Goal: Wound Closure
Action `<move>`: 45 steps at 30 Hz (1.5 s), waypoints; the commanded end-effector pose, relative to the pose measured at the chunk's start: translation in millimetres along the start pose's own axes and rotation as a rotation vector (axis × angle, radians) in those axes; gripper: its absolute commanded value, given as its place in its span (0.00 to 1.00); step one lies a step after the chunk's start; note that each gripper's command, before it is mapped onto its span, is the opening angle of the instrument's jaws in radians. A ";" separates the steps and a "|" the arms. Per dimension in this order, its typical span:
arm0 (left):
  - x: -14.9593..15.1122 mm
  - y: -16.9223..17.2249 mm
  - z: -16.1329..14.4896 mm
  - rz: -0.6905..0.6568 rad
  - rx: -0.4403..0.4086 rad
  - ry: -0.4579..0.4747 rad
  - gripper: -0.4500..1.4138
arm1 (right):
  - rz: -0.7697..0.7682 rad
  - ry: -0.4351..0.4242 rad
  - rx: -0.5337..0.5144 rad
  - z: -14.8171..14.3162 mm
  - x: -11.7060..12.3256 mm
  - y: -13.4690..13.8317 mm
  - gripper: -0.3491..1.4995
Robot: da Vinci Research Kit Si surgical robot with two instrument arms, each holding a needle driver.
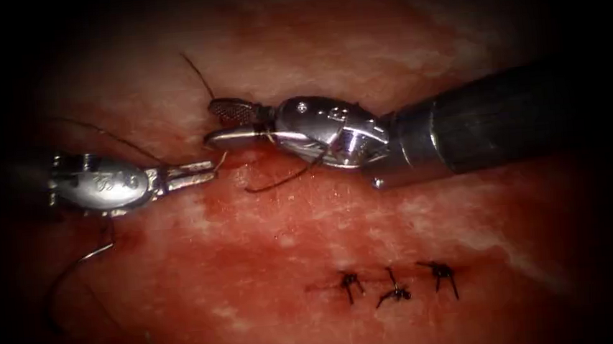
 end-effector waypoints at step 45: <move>-1.0 -4.4 2.5 -0.005 0.022 -0.010 0.00 | 0.104 -0.269 -0.429 10.2 -8.0 6.4 0.49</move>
